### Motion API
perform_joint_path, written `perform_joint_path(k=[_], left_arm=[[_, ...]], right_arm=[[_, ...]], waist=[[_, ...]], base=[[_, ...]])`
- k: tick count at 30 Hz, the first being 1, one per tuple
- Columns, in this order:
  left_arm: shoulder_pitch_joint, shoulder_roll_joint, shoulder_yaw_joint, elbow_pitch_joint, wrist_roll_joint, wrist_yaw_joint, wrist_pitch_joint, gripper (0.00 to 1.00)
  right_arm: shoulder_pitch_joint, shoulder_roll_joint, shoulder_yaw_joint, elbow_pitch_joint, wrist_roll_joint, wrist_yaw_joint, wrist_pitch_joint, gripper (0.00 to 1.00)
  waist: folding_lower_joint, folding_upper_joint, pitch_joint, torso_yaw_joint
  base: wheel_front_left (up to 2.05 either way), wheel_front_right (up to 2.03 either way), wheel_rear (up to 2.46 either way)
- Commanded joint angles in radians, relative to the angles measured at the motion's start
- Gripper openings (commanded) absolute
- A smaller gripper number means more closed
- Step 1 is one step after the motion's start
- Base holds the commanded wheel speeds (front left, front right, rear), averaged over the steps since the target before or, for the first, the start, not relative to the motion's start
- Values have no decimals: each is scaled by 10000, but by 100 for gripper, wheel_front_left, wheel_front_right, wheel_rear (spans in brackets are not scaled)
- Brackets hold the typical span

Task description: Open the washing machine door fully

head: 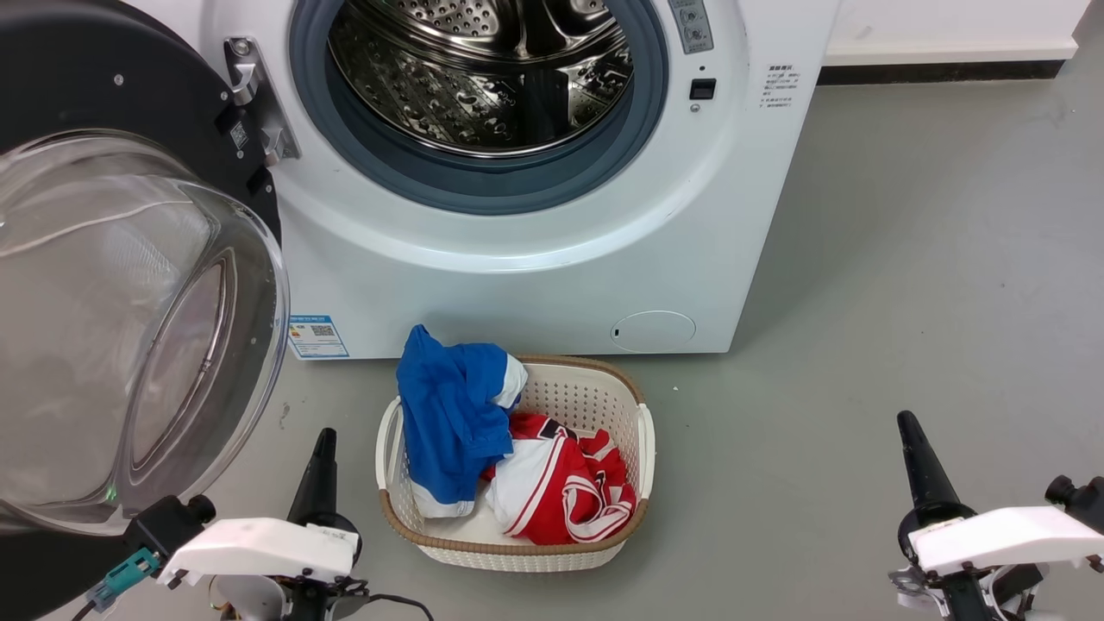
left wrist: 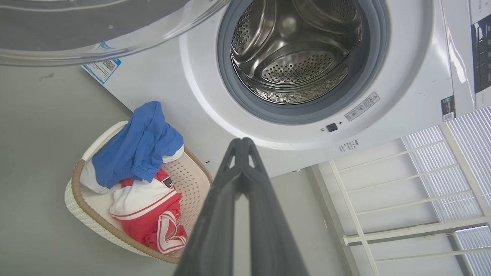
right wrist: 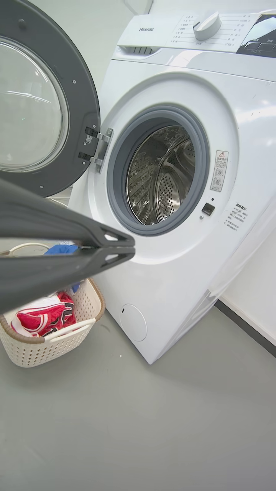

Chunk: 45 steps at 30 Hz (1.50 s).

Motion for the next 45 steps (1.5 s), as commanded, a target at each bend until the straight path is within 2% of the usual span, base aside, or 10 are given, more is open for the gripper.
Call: perform_joint_path(k=[1, 22, 45], left_arm=[[-198, -6, 83, -121, -312, -91, 69, 0], [-236, -14, 406, -117, -2477, -277, 642, 0], [-245, -23, 692, -109, -4360, -441, 1123, 0]], right_arm=[[-204, -61, -35, -74, 333, 1, 43, 0], [-325, -52, -195, 25, 2567, 1, 475, 0], [-452, -28, -353, 117, 4481, 1, 874, 0]], waist=[[0, -1, -14, 3], [0, -1, -183, 38], [0, -1, -360, 74]], base=[[0, 0, 0], [0, 0, 0], [0, 0, 0]])
